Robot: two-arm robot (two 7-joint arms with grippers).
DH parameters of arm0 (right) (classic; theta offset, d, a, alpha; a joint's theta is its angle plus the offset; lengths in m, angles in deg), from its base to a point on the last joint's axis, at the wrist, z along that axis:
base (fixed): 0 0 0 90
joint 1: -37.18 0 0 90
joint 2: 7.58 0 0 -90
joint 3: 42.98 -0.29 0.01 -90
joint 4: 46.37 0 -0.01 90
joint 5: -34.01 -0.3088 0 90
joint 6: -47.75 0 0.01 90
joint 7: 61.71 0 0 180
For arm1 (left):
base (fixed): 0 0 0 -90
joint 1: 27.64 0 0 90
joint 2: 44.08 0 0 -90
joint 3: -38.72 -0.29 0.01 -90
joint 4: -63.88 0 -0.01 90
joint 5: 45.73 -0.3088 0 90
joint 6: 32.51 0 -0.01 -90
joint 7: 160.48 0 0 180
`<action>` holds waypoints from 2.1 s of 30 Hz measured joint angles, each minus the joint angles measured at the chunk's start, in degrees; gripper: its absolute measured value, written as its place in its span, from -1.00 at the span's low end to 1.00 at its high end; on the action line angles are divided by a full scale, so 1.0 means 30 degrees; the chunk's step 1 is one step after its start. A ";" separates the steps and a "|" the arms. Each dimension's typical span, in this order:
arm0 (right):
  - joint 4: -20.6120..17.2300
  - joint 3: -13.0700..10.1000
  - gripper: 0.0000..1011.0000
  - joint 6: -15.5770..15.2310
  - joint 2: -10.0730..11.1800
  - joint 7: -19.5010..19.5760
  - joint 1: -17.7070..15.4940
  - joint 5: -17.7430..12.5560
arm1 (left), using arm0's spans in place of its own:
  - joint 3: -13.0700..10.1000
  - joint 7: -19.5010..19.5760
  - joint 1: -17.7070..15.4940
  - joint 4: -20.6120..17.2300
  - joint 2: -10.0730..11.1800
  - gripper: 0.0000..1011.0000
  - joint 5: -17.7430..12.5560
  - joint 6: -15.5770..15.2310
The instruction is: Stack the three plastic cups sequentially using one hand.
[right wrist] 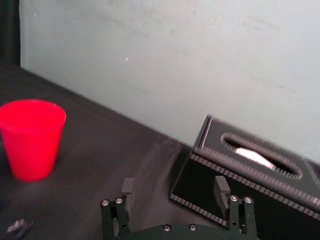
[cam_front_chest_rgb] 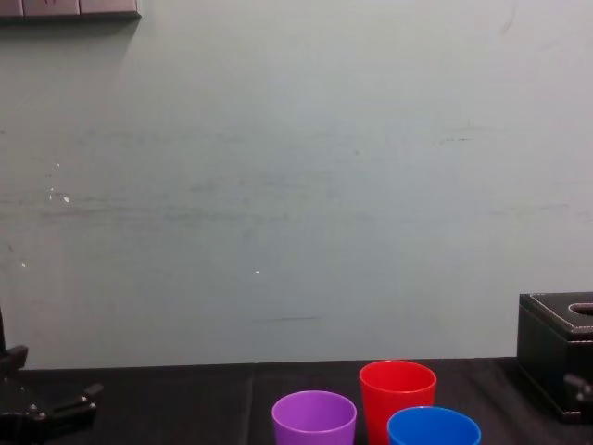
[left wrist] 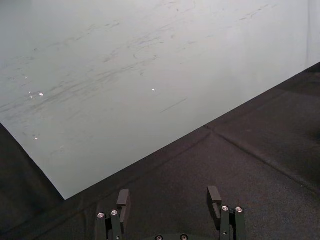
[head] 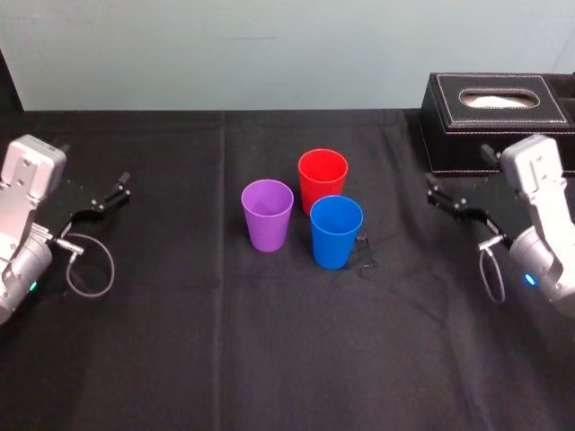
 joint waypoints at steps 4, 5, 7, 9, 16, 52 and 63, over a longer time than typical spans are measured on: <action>-0.0592 -0.0551 0.98 0.0108 0.0048 -0.0129 -0.0214 -0.0198 | 0.0001 0.0000 0.0001 0.0001 0.0000 0.99 0.0000 -0.0001; -0.0592 -0.0551 0.98 0.0108 0.0048 -0.0129 -0.0214 -0.0198 | 0.0001 0.0000 0.0000 0.0001 0.0001 0.99 0.0000 -0.0001; -0.1037 -0.0924 0.98 0.0179 0.0192 -0.0469 -0.0538 -0.0615 | 0.0003 0.0000 0.0000 0.0000 0.0000 0.99 0.0000 0.0000; -0.1631 -0.1337 0.98 0.0282 0.0469 -0.1114 -0.1071 -0.1253 | 0.0002 0.0000 -0.0001 0.0001 0.0000 0.99 0.0000 -0.0001; -0.3005 -0.2206 0.99 0.0771 0.1420 -0.3132 -0.2897 -0.3074 | 0.0001 0.0000 0.0001 0.0001 0.0000 0.99 -0.0001 -0.0001; -0.3323 -0.0828 0.98 0.0636 -0.1137 -0.6388 -0.3813 -0.1989 | 0.0001 0.0000 0.0001 0.0001 0.0000 0.99 0.0000 -0.0001; -0.1813 -0.0556 0.98 -0.0012 -0.2666 -0.6954 -0.2620 -0.1804 | 0.0001 0.0000 0.0000 0.0000 0.0000 0.99 -0.0001 0.0000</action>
